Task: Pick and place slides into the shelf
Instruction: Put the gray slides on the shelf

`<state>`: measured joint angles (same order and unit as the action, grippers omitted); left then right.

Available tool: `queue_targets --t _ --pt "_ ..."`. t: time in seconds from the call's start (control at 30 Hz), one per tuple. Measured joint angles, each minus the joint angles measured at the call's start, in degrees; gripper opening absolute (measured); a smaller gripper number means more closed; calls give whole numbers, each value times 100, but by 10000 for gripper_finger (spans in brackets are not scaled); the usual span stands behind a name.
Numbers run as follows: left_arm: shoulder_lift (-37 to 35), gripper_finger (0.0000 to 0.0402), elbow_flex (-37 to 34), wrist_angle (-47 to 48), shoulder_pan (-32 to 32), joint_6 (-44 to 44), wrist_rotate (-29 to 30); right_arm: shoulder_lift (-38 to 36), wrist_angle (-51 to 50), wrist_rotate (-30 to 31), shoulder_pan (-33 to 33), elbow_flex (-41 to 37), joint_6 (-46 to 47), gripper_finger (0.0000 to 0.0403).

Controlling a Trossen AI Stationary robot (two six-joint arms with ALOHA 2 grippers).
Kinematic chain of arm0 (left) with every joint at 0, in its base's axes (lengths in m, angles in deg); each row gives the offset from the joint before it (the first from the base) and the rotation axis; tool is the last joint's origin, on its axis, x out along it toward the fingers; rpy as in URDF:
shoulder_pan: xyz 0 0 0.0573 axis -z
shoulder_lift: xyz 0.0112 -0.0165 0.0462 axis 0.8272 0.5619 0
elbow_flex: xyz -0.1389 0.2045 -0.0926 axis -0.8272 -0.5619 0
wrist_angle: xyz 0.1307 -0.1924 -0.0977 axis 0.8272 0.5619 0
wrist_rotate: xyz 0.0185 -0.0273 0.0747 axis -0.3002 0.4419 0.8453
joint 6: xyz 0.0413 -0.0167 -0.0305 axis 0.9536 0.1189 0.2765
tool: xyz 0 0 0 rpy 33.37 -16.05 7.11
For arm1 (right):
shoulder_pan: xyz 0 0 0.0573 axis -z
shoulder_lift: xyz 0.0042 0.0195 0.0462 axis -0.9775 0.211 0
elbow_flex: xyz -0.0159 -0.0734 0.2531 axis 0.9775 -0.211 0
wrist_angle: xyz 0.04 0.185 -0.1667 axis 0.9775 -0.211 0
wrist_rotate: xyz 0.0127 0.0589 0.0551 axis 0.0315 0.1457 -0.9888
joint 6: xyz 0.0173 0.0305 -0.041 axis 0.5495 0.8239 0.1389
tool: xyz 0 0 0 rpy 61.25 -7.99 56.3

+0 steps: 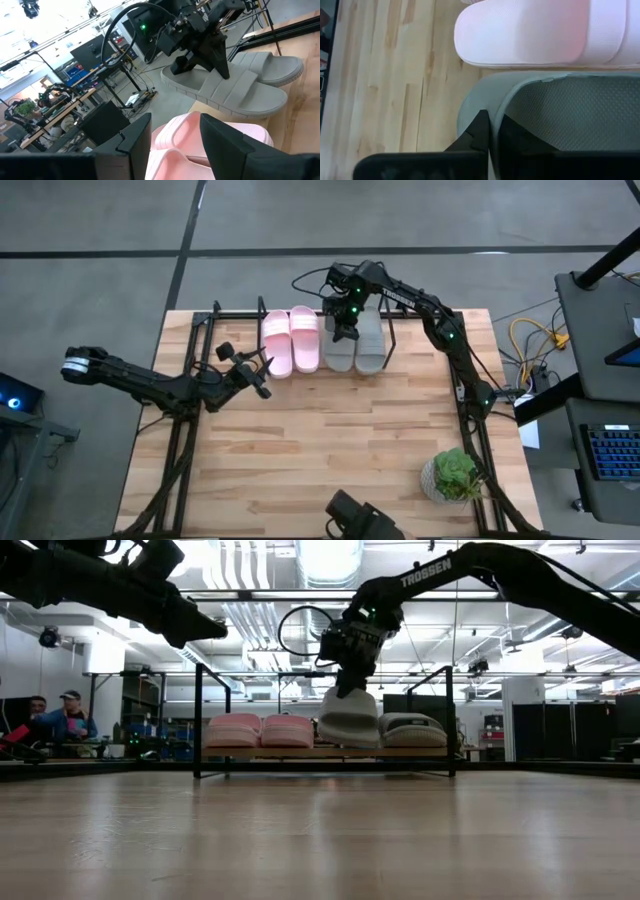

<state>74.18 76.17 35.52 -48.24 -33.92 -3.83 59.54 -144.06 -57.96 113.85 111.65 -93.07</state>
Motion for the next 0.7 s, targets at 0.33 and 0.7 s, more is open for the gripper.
queue_targets --t 0.33,0.7 --pt "0 153 0 2 0 -1 0 0 56 74 2 0 -7 72" --pt "0 153 0 5 -1 -1 0 0 176 783 0 -2 79 167"
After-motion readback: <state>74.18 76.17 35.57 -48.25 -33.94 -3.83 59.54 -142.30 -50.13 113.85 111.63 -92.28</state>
